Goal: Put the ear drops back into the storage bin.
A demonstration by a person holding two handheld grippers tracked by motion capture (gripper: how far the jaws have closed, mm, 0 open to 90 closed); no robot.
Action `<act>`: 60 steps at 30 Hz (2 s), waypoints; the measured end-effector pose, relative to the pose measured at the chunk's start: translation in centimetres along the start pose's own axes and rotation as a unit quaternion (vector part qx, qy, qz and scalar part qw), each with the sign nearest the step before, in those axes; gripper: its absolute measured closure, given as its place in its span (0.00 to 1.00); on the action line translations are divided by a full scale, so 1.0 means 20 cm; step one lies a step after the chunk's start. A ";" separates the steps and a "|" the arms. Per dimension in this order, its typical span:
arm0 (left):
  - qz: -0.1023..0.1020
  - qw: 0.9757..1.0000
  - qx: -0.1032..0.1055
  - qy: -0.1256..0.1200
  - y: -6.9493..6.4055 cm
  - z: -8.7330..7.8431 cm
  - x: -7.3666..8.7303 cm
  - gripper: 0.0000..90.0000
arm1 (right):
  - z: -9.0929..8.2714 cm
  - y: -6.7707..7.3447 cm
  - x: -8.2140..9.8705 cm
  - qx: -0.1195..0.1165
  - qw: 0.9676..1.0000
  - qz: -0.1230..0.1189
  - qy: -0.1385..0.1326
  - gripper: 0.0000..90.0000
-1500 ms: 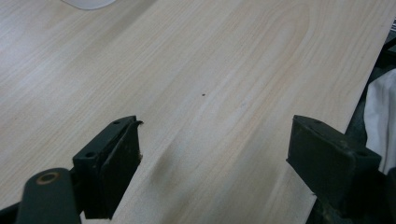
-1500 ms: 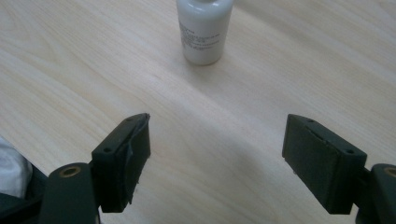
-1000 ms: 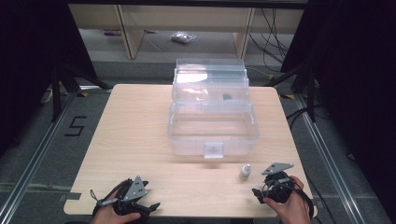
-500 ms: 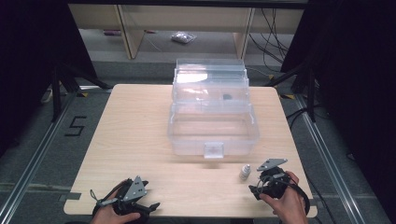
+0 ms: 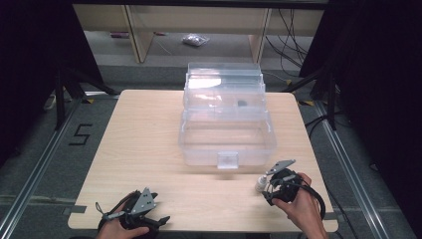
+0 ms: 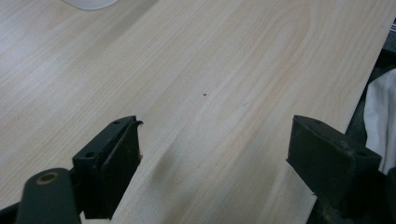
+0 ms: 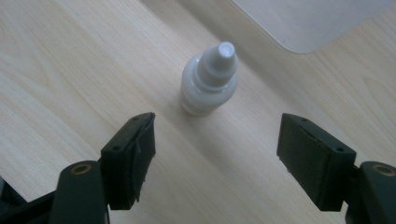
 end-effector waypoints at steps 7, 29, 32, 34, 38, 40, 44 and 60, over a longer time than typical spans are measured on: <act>0.010 1.000 0.004 0.004 0.00 0.00 0.00 0.18 | 0.04 0.00 -0.05 -0.008 1.000 -0.016 0.019 0.37; 0.011 1.000 0.003 0.004 0.00 0.00 0.00 0.18 | 0.11 0.00 -0.12 -0.023 0.998 -0.038 0.039 0.50; 0.013 1.000 0.002 0.004 0.00 0.00 0.00 0.18 | 0.11 0.00 -0.13 -0.026 0.998 -0.038 0.043 0.52; 0.011 1.000 0.002 0.005 0.00 0.00 0.00 0.18 | 0.12 -0.01 -0.13 -0.025 0.998 -0.041 0.044 0.53; 0.013 1.000 0.002 0.004 0.00 0.00 0.00 0.18 | 0.13 -0.01 -0.14 -0.026 0.998 -0.043 0.047 0.55; 0.016 1.000 0.003 0.005 0.00 0.00 0.00 0.18 | 0.14 -0.01 -0.14 -0.028 0.997 -0.046 0.049 0.57; 0.004 1.000 0.003 0.005 0.00 0.00 0.00 0.18 | 0.16 -0.01 -0.14 -0.032 0.997 -0.050 0.051 0.62; 0.013 1.000 0.000 0.000 0.00 0.00 0.00 0.18 | 0.09 0.01 -0.17 -0.040 0.997 -0.054 0.034 0.67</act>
Point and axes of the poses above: each handheld gripper's, and its own axes: z roughly forward along the jaws, x roughly out of its underside, y roughly to its left, the point moved 8 cm from there along z, roughly forward along the jaws, and after that the axes turned 6 degrees about -x, right-handed, at the moved point
